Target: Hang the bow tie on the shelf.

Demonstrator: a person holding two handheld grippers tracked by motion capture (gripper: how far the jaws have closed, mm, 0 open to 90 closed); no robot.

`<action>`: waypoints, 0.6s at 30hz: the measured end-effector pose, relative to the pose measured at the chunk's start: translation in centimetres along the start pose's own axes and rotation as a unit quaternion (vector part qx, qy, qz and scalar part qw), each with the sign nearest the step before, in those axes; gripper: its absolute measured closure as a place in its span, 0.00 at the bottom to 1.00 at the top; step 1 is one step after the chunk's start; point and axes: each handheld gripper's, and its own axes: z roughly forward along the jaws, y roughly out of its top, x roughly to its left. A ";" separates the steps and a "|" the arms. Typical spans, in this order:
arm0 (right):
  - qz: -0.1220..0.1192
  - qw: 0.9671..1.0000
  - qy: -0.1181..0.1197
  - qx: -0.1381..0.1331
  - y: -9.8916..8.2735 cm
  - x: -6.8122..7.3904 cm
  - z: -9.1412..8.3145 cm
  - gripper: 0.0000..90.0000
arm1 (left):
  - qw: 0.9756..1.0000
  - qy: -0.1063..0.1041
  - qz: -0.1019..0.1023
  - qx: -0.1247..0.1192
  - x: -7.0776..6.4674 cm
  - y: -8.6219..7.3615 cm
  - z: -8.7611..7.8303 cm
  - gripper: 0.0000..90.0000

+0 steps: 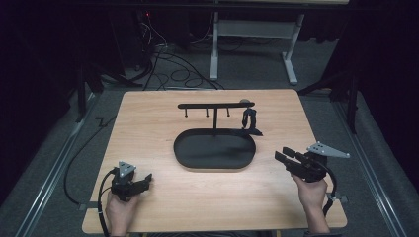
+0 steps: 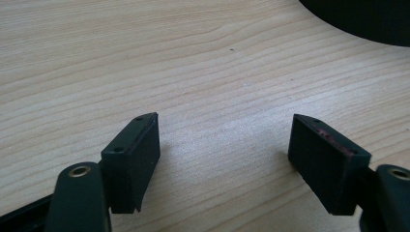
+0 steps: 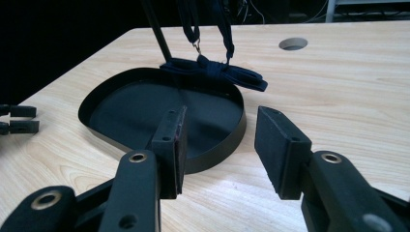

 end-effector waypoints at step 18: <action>-0.001 0.999 0.018 0.026 -1.4 1.0 2.3 0.63 | 1.000 0.000 0.000 0.000 0.0 0.0 0.0 0.30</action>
